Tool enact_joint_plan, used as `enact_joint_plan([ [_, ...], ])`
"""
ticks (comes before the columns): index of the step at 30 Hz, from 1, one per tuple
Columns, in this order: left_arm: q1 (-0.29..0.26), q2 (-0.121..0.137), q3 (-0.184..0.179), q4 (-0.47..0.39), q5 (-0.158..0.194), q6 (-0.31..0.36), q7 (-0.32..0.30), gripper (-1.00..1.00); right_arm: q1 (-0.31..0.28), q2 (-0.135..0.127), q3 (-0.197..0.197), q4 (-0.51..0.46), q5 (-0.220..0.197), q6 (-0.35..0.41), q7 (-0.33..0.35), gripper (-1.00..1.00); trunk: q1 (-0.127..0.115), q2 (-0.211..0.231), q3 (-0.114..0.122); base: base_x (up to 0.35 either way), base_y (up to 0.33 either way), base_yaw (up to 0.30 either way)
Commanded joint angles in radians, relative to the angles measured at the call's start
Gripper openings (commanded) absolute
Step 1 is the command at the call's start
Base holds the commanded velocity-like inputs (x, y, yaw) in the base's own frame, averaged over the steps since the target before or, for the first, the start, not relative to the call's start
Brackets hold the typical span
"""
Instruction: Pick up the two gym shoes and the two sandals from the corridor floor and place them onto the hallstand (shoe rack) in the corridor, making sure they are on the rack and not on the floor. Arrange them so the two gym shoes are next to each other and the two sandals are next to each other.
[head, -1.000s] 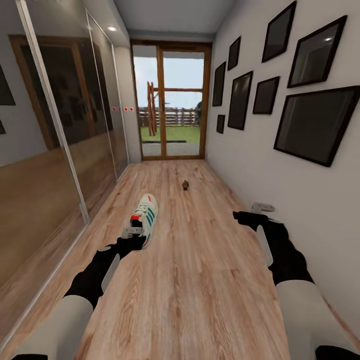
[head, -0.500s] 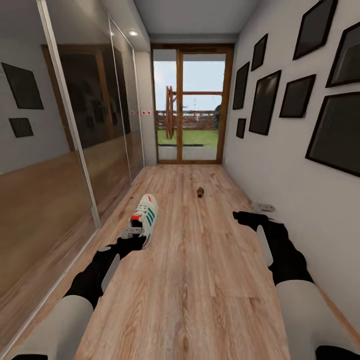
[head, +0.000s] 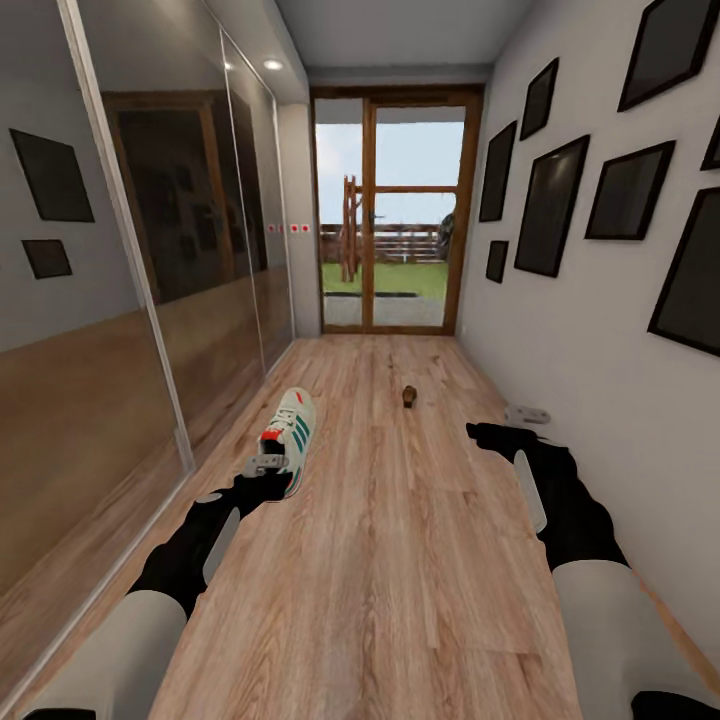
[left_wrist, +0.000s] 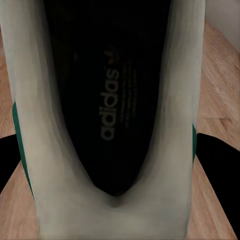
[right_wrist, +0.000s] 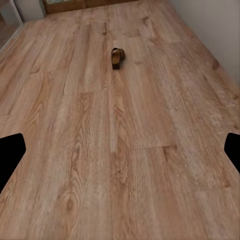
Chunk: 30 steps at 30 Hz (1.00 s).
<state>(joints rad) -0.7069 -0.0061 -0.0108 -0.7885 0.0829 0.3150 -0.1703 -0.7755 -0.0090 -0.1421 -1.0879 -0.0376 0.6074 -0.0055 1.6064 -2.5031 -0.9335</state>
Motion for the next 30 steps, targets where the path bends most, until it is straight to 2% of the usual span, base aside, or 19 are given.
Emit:
enact_joint_plan([
  [1, 0.000, 0.000, 0.000, -0.001, 0.009, 0.007, -0.001, -1.00, 0.000, 0.000, 0.000, -0.001, -0.004, 0.005, -0.001, 1.00, 0.000, 0.000, -0.001, 0.347, -0.090, 0.002],
  [17, -0.001, -0.014, 0.000, -0.001, 0.009, 0.007, 0.000, -1.00, 0.000, 0.000, 0.000, -0.001, -0.004, 0.005, -0.001, 1.00, 0.000, 0.000, -0.001, 0.347, -0.098, 0.000],
  [30, -0.001, -0.015, 0.001, -0.001, 0.009, 0.007, 0.000, -1.00, 0.000, 0.000, 0.000, -0.001, -0.004, 0.005, 0.001, 1.00, 0.000, 0.000, -0.001, 0.347, -0.094, 0.000],
])
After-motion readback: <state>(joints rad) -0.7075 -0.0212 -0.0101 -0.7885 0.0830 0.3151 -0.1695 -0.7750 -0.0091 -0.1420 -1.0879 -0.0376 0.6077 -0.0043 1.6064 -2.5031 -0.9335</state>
